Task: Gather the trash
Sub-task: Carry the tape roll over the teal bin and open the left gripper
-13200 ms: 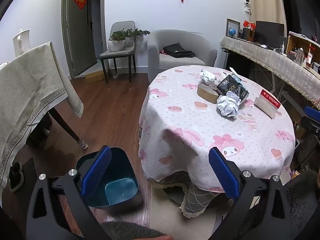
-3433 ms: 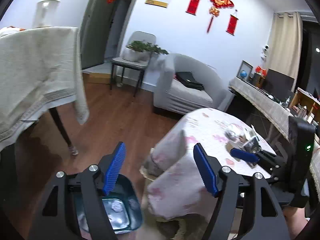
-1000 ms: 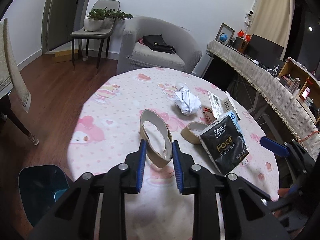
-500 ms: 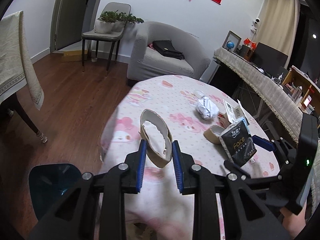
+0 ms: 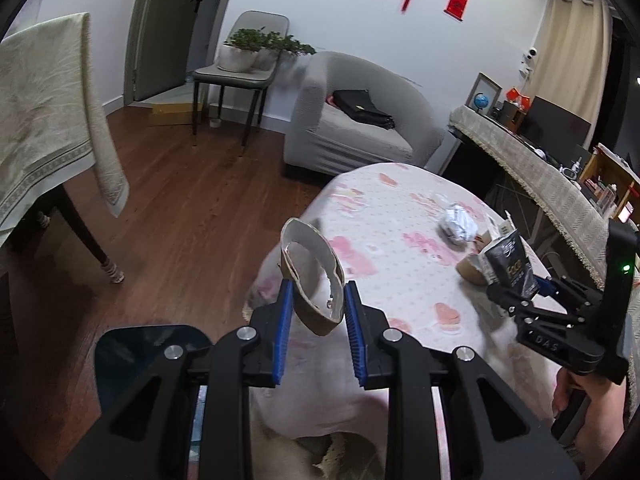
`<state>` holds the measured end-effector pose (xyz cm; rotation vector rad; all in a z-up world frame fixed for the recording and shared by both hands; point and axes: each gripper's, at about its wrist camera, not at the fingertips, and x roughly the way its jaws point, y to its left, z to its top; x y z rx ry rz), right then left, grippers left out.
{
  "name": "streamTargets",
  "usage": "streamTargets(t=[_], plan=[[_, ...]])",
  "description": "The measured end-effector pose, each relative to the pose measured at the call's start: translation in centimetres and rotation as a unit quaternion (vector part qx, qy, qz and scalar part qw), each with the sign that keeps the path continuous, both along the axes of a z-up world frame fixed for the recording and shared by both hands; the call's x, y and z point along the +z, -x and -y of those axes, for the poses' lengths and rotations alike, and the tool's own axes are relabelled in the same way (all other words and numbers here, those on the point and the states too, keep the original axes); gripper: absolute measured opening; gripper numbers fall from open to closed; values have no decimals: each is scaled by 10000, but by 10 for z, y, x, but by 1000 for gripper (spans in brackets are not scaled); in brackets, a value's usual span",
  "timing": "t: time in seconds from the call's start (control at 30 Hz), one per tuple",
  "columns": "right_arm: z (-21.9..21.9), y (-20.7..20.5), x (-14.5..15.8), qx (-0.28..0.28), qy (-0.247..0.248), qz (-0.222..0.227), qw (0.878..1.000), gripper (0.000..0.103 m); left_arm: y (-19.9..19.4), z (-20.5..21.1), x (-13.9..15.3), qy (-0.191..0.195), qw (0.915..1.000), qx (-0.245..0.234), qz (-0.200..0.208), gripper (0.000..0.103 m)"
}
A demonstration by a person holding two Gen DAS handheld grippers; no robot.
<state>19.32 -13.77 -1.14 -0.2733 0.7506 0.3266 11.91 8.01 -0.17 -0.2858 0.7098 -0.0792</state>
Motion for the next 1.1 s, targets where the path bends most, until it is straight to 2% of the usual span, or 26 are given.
streamTargets(t=[0.27,0.53,0.83,1.1], plan=[[-44,10,12,465,-351,86,9983,55,15,-32,-6,-166,9994,276,-89,28],[-86,15,13,815,-642,-38,9946,55,28,-67,-20,-383,9971,567,-332,28],[-138,26,6,1199,-832,-227,9890,55,45,-107,-34,-324,9955,754,-478,28],[-183,37,-3,1576,-925,-430,9822,55,52,-128,-57,-354,9925,822,-832,28]])
